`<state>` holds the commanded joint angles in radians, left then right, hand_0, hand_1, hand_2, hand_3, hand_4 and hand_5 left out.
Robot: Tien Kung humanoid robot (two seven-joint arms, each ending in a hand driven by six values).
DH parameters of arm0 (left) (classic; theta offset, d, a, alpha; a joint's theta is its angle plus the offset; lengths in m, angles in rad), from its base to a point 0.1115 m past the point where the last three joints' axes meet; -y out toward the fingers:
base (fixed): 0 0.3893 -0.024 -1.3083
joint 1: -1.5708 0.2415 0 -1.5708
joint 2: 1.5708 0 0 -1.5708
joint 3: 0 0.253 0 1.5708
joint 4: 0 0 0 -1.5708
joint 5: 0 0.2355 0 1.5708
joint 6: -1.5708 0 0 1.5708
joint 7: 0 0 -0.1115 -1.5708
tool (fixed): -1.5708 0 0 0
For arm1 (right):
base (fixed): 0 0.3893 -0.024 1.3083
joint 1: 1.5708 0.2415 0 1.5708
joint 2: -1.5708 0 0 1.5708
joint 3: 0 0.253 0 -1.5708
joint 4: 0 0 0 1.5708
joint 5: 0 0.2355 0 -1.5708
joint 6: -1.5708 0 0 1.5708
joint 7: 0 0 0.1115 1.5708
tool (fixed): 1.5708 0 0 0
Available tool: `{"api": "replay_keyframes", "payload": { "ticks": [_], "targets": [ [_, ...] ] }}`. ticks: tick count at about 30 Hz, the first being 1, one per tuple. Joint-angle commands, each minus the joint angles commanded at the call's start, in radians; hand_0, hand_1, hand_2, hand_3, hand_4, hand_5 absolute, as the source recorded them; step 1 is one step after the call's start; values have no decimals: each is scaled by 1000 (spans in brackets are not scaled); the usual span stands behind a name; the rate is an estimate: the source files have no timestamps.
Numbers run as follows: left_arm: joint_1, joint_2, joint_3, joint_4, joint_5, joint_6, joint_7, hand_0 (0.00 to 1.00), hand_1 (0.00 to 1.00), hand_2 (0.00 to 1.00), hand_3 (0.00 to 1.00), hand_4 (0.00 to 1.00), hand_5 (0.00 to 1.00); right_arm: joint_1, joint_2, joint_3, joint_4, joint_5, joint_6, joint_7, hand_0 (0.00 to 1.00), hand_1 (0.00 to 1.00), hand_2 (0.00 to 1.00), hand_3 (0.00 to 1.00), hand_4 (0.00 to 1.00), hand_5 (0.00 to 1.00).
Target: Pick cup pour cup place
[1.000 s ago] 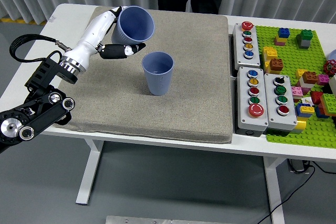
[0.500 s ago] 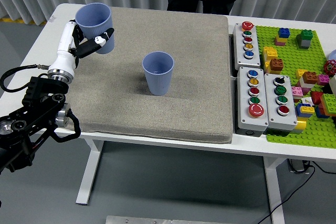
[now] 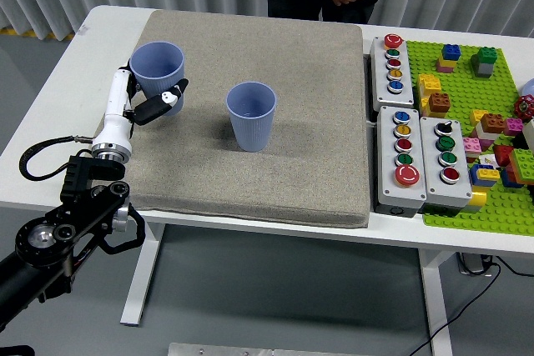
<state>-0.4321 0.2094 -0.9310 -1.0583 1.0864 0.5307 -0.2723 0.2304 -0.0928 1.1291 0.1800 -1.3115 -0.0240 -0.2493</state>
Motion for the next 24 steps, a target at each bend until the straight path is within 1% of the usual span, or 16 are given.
{"api": "replay_keyframes", "payload": {
  "ticks": [1, 2, 4, 7, 8, 10, 13, 14, 19, 20, 24],
  "targets": [
    [3, -3, 2, 7, 6, 3, -4, 643, 650, 643, 648, 672, 148, 0, 0, -1, 0, 1, 0, 0, 684, 648, 572, 580, 2, 23],
    [5, -4, 7, 16, 5, 10, -14, 665, 673, 675, 688, 697, 184, 1, 0, -2, 0, 1, 0, 0, 684, 648, 572, 580, 2, 24],
    [9, -9, 17, 40, 19, 21, -42, 665, 673, 675, 688, 697, 184, 2, 0, -3, 0, 1, 1, 0, 684, 648, 572, 580, 2, 24],
    [12, -21, 19, 67, -9, 26, -82, 665, 673, 675, 688, 697, 184, 2, 0, -3, 0, 0, 1, 0, 684, 648, 572, 580, 2, 24],
    [12, -24, 19, 72, -18, 26, -90, 697, 699, 726, 730, 752, 243, 2, 0, -3, 0, 0, 1, 0, 684, 648, 572, 581, 2, 22],
    [14, -28, 17, 84, -50, 23, -109, 697, 699, 726, 730, 752, 243, 2, 1, -3, 0, 0, 1, 0, 684, 648, 572, 581, 2, 22],
    [15, -25, 16, 86, -67, 15, -116, 697, 699, 726, 730, 752, 243, 3, 0, -1, 0, -2, 2, 0, 684, 648, 572, 581, 2, 22],
    [14, -23, 14, 87, -69, 9, -116, 717, 715, 781, 767, 829, 334, 3, 0, -1, 0, -2, 2, 0, 684, 648, 572, 581, 2, 23],
    [8, -23, 12, 100, -78, -9, -111, 717, 715, 781, 767, 829, 334, 4, -1, -5, 0, 1, 2, 0, 684, 648, 572, 581, 2, 23],
    [7, -23, 12, 101, -78, -11, -110, 749, 763, 854, 889, 885, 397, 4, -1, -5, 0, 1, 2, 0, 684, 648, 572, 580, 2, 24],
    [8, -25, 11, 114, -74, -17, -107, 749, 763, 854, 889, 885, 397, 4, 0, -10, 0, 5, 1, 0, 684, 648, 572, 580, 2, 24]
  ]
}}
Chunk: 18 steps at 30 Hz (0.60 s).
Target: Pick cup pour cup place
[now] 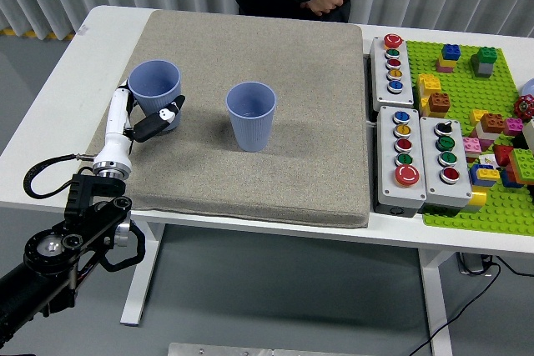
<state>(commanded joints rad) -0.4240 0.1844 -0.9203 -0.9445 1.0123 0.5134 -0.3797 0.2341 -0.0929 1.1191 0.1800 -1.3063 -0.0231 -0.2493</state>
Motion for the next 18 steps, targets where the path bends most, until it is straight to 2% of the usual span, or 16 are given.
{"api": "replay_keyframes", "payload": {
  "ticks": [7, 18],
  "targets": [
    [8, -4, 6, 18, 9, 6, 1, 756, 769, 864, 903, 896, 411, -5, 2, 1, 0, -6, 1, -2, 684, 648, 573, 581, 2, 28],
    [17, -4, 15, 16, 9, 16, -4, 761, 769, 856, 898, 891, 401, -6, 3, 5, 0, -13, 3, -2, 684, 648, 572, 581, 2, 30]
  ]
}}
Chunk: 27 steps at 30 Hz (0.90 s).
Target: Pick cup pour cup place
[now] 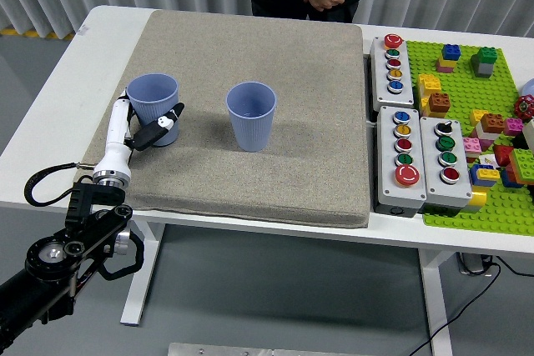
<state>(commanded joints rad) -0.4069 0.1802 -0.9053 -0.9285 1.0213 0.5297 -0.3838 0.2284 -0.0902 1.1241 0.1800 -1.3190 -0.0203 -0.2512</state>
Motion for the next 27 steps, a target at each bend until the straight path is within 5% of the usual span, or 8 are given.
{"api": "replay_keyframes", "payload": {
  "ticks": [27],
  "targets": [
    [80, 47, -19, -117, 85, -2, 29, 761, 771, 842, 880, 883, 399, 7, -4, 9, 0, -7, 0, 0, 684, 648, 572, 580, 2, 31]
  ]
}}
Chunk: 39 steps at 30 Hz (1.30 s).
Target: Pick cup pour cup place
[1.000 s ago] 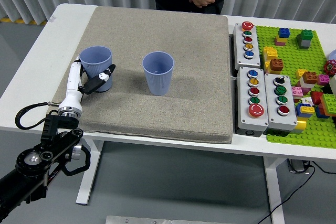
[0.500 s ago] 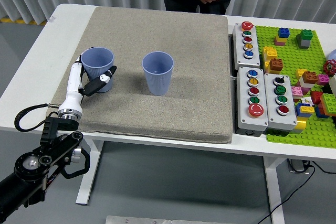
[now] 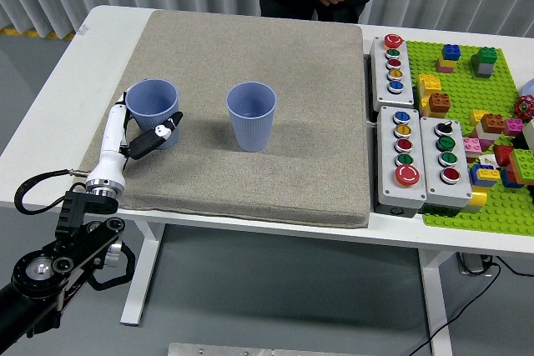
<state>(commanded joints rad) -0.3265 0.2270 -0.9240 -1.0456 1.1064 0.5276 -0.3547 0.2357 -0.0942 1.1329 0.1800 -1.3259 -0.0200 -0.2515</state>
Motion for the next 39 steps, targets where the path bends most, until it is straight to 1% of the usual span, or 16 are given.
{"api": "replay_keyframes", "payload": {
  "ticks": [5, 10, 11, 16, 17, 22, 23, 25, 31, 36, 39],
  "targets": [
    [6, 2, -3, -9, 15, -6, 8, 765, 780, 850, 888, 882, 392, 0, -1, -2, 0, 2, 0, 1, 684, 649, 572, 579, 2, 28],
    [16, 7, -5, -18, 25, -28, 20, 765, 780, 850, 888, 882, 392, -1, 0, -6, 0, 5, -1, 0, 684, 649, 572, 579, 2, 28],
    [20, 8, -7, -21, 27, -33, 22, 781, 794, 899, 910, 882, 391, -1, 0, -6, 0, 5, -1, 0, 684, 648, 572, 580, 2, 26],
    [29, 14, -18, -29, 32, -42, 27, 781, 794, 899, 910, 882, 391, -2, 0, -8, 0, 6, -1, 0, 684, 648, 572, 580, 2, 26],
    [30, 15, -20, -30, 33, -43, 28, 820, 828, 966, 991, 883, 392, -2, 0, -9, 0, 8, -1, 0, 684, 649, 571, 580, 2, 20],
    [40, 22, -34, -41, 40, -55, 33, 820, 828, 966, 991, 883, 392, -2, 0, -13, 0, 11, -1, 0, 684, 649, 571, 580, 2, 20],
    [43, 24, -38, -44, 42, -57, 35, 847, 849, 998, 998, 901, 401, -3, 0, -14, 0, 11, -1, 0, 684, 649, 571, 580, 2, 19],
    [47, 26, -42, -49, 45, -58, 36, 847, 849, 998, 998, 901, 401, -3, 0, -14, 0, 11, -1, 0, 684, 649, 571, 580, 2, 19],
    [81, 45, -68, -87, 64, -67, 44, 855, 853, 998, 998, 911, 411, -9, 1, -11, 0, 4, 0, -1, 684, 649, 571, 580, 2, 18],
    [118, 71, -85, -133, 91, -76, 58, 858, 861, 998, 998, 915, 417, -13, 2, -6, 0, -6, 2, -2, 684, 649, 572, 580, 2, 18],
    [150, 88, -114, -170, 110, -76, 61, 858, 861, 998, 998, 915, 417, -14, 1, -4, 0, -9, 2, -1, 684, 649, 572, 580, 2, 18]
  ]
}}
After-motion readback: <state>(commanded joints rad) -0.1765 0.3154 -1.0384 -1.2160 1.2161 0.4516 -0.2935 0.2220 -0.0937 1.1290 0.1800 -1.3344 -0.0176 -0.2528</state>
